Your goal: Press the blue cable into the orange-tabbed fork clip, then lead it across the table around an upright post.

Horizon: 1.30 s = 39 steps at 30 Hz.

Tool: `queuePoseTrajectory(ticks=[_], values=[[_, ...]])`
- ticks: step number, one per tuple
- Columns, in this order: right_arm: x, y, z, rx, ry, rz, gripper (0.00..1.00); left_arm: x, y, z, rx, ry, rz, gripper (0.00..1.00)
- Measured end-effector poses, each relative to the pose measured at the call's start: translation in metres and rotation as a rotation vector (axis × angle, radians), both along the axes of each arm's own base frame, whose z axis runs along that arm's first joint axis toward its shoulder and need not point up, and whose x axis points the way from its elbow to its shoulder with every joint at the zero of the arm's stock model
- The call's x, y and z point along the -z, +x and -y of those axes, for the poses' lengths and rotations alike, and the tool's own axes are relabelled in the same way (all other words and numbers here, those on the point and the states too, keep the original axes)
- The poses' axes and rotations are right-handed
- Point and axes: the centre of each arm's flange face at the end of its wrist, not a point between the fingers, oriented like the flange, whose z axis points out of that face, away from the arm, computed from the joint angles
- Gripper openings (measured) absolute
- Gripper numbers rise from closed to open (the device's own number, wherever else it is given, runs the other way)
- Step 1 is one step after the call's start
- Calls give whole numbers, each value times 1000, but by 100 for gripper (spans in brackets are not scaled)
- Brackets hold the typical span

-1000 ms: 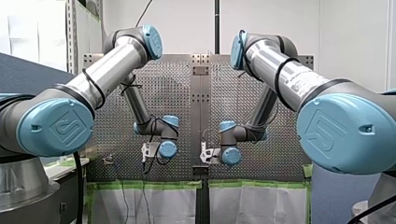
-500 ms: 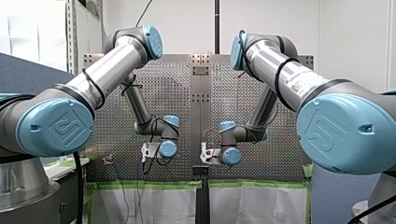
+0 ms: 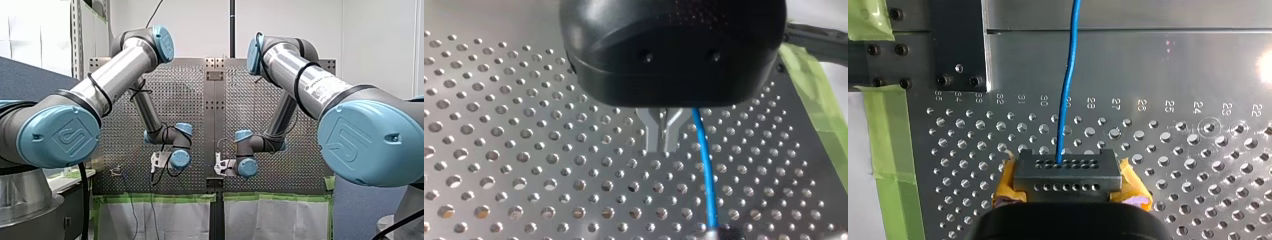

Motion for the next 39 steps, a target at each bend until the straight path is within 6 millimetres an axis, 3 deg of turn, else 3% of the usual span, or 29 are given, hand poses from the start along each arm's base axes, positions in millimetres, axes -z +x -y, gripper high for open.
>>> queuePoseTrajectory(ticks=[5,10,14,19,29,39], values=[[-1,0,0,3,-2,-1,0,-16,1,2,1,-2,13,0],[-17,-2,6,25,-19,1,0,-42,2,9,11,-13,40,0],[-39,0,9,29,-29,6,0,-63,-1,18,24,-22,61,0],[-67,3,7,24,-32,7,0,-75,-3,23,32,-28,72,0],[-123,6,5,21,-54,23,0,-120,-23,53,67,-47,120,0],[-180,2,4,35,-96,54,0,-171,-34,62,72,-79,166,0]])
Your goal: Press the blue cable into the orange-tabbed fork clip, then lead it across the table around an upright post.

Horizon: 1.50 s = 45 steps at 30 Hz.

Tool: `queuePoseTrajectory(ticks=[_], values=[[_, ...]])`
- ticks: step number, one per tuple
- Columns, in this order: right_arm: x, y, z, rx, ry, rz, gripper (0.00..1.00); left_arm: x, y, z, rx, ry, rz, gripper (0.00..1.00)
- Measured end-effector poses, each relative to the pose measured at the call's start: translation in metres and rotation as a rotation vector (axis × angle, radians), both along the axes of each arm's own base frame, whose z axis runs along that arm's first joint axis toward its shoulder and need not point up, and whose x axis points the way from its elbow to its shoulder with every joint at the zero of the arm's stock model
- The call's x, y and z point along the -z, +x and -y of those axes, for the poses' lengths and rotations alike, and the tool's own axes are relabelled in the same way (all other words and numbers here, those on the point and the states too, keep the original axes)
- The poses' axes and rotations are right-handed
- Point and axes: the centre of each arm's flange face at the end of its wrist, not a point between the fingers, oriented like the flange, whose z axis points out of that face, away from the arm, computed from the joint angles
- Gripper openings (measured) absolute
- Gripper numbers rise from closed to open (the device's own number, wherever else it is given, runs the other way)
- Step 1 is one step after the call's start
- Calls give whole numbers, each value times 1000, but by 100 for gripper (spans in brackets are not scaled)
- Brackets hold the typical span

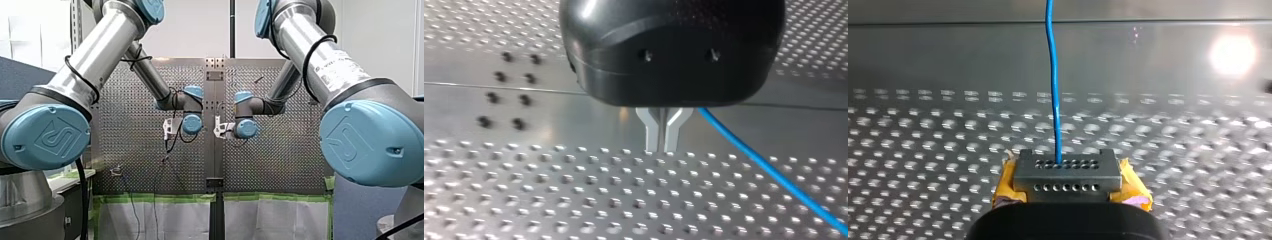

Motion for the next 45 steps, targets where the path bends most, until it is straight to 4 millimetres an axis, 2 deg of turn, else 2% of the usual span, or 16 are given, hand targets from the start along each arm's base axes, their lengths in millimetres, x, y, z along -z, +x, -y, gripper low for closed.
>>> queuePoseTrajectory(ticks=[24,39,45], values=[[-161,-14,-21,-1,-138,111,0,-130,-25,0,19,-100,159,0],[-263,-35,-44,6,-255,198,0,-183,-23,16,46,-92,171,0],[-277,-41,-47,9,-269,208,0,-214,-27,24,61,-100,189,0]])
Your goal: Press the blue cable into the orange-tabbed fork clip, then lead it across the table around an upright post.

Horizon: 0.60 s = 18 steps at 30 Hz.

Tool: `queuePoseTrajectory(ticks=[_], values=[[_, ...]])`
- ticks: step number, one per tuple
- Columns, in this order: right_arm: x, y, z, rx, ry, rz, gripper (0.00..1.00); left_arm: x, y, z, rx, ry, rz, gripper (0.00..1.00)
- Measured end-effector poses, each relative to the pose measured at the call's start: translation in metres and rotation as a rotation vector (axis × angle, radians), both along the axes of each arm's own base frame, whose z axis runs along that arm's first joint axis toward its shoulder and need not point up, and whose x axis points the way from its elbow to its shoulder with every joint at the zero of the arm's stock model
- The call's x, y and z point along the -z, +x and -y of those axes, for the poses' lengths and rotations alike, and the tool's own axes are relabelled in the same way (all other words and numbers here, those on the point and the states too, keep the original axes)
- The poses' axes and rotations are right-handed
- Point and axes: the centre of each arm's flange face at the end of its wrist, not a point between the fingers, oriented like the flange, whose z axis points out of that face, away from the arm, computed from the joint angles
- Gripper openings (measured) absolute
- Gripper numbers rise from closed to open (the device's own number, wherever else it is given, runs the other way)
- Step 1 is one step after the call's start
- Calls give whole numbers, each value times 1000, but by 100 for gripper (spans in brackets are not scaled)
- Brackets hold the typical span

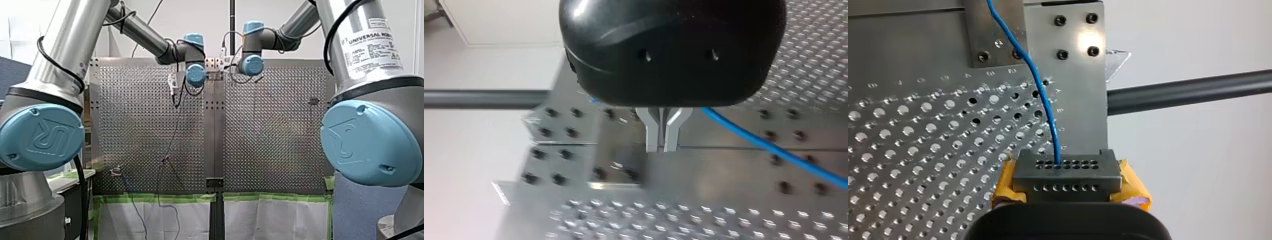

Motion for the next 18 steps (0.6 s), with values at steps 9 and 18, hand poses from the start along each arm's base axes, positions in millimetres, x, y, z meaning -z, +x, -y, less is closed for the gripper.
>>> queuePoseTrajectory(ticks=[9,18], values=[[0,-5,0,6,22,-14,0,-44,-4,14,21,-12,33,0],[-13,-23,6,33,44,-22,0,-76,-7,27,34,-3,71,0]])
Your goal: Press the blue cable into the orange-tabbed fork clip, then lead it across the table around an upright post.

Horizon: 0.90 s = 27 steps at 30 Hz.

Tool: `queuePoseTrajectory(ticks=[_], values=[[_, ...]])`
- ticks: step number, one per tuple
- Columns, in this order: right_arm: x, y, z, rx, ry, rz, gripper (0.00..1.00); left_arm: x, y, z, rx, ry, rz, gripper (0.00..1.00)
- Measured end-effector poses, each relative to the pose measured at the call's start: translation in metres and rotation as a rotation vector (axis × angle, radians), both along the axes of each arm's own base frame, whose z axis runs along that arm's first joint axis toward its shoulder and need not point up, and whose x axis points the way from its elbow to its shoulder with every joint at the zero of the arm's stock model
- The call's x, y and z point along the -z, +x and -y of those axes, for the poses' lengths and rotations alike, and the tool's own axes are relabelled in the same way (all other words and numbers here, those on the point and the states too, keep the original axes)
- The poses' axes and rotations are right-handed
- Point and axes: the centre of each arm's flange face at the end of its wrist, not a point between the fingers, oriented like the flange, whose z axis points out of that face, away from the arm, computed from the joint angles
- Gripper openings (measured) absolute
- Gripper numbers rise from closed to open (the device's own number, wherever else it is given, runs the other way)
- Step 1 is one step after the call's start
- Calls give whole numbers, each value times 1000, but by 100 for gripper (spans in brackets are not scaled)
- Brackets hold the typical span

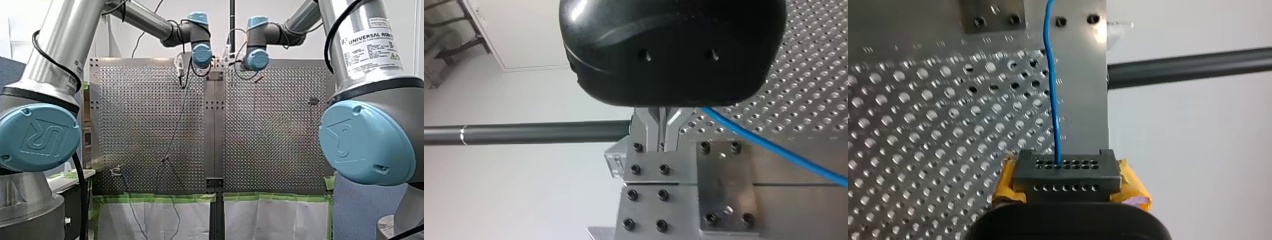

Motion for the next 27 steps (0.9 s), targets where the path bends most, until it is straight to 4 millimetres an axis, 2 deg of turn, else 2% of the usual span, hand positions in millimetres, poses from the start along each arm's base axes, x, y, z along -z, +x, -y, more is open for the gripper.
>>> queuePoseTrajectory(ticks=[9,18,22,27], values=[[-10,-15,11,29,20,-11,0,-7,-5,7,7,31,6,0],[-32,-29,20,54,13,-4,0,-28,-8,16,27,24,28,0],[-46,-37,21,64,2,13,0,-32,-7,25,44,32,24,0],[-53,-47,24,79,5,25,0,-34,-5,39,66,47,14,0]])
